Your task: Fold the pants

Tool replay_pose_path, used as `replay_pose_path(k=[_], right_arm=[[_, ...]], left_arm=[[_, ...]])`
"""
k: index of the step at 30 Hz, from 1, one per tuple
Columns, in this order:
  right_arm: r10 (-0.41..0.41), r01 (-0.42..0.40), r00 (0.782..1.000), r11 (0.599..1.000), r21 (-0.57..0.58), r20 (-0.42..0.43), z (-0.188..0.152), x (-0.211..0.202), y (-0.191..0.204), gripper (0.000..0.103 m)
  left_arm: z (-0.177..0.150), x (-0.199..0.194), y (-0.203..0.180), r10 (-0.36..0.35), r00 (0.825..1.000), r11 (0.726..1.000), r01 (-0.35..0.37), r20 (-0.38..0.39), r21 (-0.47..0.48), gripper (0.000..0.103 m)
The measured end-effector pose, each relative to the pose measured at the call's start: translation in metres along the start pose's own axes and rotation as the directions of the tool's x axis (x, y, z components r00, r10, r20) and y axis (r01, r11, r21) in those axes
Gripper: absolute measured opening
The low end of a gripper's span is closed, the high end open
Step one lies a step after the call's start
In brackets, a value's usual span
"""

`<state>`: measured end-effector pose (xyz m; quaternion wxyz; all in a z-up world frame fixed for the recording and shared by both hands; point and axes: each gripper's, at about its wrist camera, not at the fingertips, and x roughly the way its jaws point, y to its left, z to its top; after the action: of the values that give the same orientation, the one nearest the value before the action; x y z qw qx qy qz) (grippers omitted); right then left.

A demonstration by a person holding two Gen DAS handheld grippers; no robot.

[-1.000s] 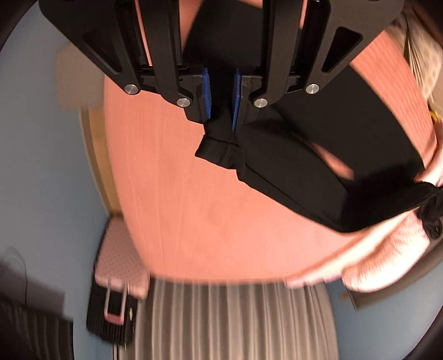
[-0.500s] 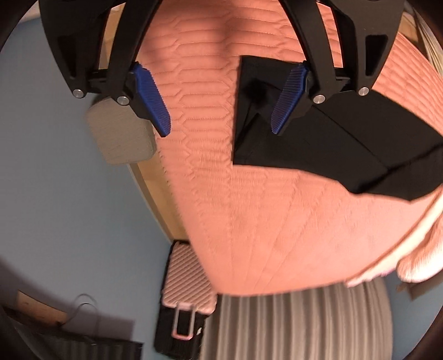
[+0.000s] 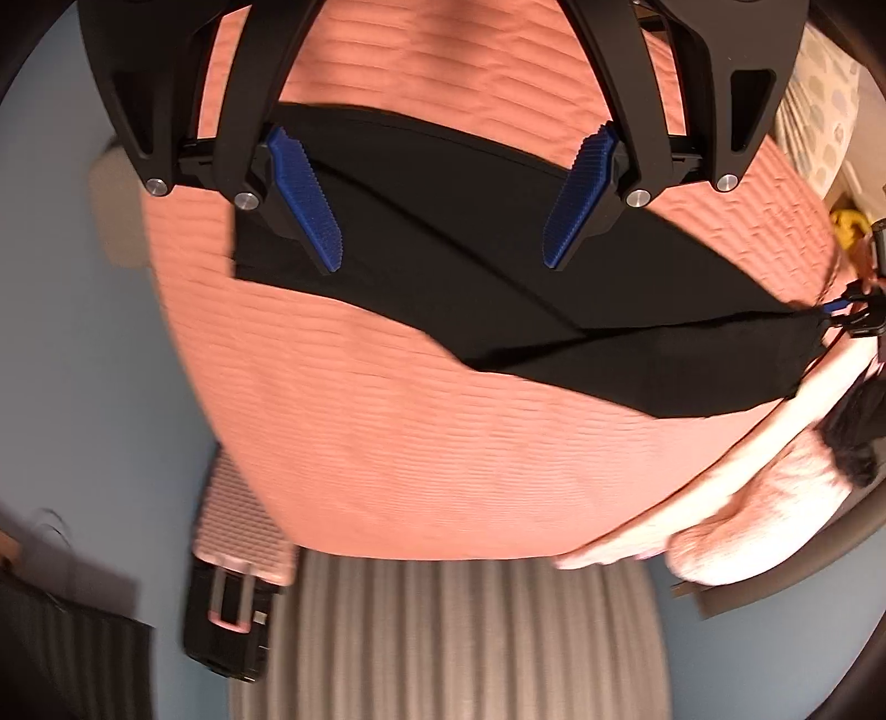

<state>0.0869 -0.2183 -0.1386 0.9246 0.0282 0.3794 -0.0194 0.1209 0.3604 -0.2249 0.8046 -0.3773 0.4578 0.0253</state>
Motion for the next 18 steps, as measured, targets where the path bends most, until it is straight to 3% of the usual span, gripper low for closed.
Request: replay_pose_path(k=[3,6,8,12,15,16,18], right_arm=[[0.063,-0.063,0.998,0.998,-0.003,-0.001,0.008,0.011,0.030,0.074],[0.092,-0.092,0.996,0.995,-0.028,0.003,0.012,0.011,0.053,0.074],[0.103,-0.103,0.995,0.993,-0.055,0.012,0.014,0.009,0.066,0.074],[0.116,-0.115,0.993,0.992,-0.051,0.011,0.015,0.008,0.075,0.074],[0.117,-0.117,0.993,0.992,-0.051,0.003,0.017,0.009,0.079,0.074],[0.117,-0.118,0.993,0.992,-0.046,-0.008,0.014,0.012,0.078,0.074],[0.094,-0.095,0.995,0.995,-0.035,-0.029,0.006,0.014,0.072,0.074]], left_arm=[[0.012,0.014,0.007,0.006,1.000,0.999,-0.005,0.010,-0.049,0.030],[0.024,0.011,0.005,0.025,0.998,0.998,-0.022,0.050,-0.055,0.016],[0.039,0.005,-0.002,0.042,0.996,0.999,-0.040,0.084,-0.016,0.006],[0.082,-0.011,-0.009,0.042,0.988,0.996,-0.053,0.145,0.074,0.005],[0.117,-0.023,-0.012,0.084,0.978,0.981,-0.115,0.193,0.157,0.006],[0.129,-0.015,-0.009,0.117,0.980,0.970,-0.147,0.159,0.192,0.007],[0.138,0.006,-0.002,0.269,0.959,0.916,-0.285,0.094,0.283,0.014]])
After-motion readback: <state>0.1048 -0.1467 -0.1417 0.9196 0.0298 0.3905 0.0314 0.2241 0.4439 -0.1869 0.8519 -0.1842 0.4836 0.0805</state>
